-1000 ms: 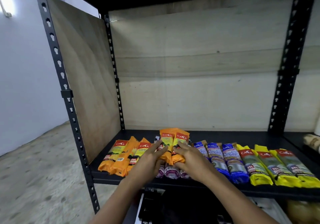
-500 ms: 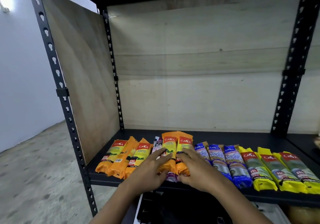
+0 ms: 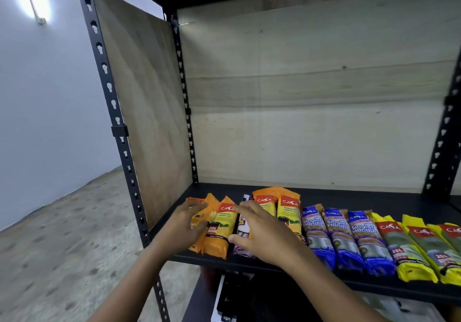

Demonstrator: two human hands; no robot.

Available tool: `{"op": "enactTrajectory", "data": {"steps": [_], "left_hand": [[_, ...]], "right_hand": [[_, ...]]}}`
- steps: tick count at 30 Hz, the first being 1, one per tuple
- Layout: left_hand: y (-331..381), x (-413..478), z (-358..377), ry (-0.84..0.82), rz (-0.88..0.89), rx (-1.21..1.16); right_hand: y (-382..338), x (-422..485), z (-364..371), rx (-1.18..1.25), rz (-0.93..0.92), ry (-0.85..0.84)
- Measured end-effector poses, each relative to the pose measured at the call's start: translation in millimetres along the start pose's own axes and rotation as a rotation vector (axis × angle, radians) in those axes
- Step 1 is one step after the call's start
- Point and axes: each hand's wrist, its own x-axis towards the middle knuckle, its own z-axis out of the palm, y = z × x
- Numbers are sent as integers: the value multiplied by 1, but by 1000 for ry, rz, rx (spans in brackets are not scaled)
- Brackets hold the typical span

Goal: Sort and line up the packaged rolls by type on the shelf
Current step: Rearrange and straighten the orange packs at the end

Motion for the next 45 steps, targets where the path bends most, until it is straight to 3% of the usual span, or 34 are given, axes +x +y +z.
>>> {"op": "enactTrajectory", "data": {"steps": [6,13,16,19,23,29,37,45], "left_hand": [[-36,2,-3,-138,-158,-25],[-55,-3,-4,-257,-69,-121],[-57,-12,-3,-317,44,119],[-47,-15,2,-217,215,373],[-39,-14,10,-170,354,398],[-35,-23,19,-24,298,347],[-29,-35,20,145,174,1],[-11,-42,27,317,-67,-215]], "right_hand": [[-29,19,37,-82,-43,-37],[-35,44,79,-230,-57,-175],[-26,50,90,-341,-38,-188],[-22,54,96,-428,-27,-160],[-26,56,98,-466,-20,-94],[-24,53,98,-489,-20,-90],[-19,51,88,-446,-11,-77],[-20,50,92,-433,3,-60]]}}
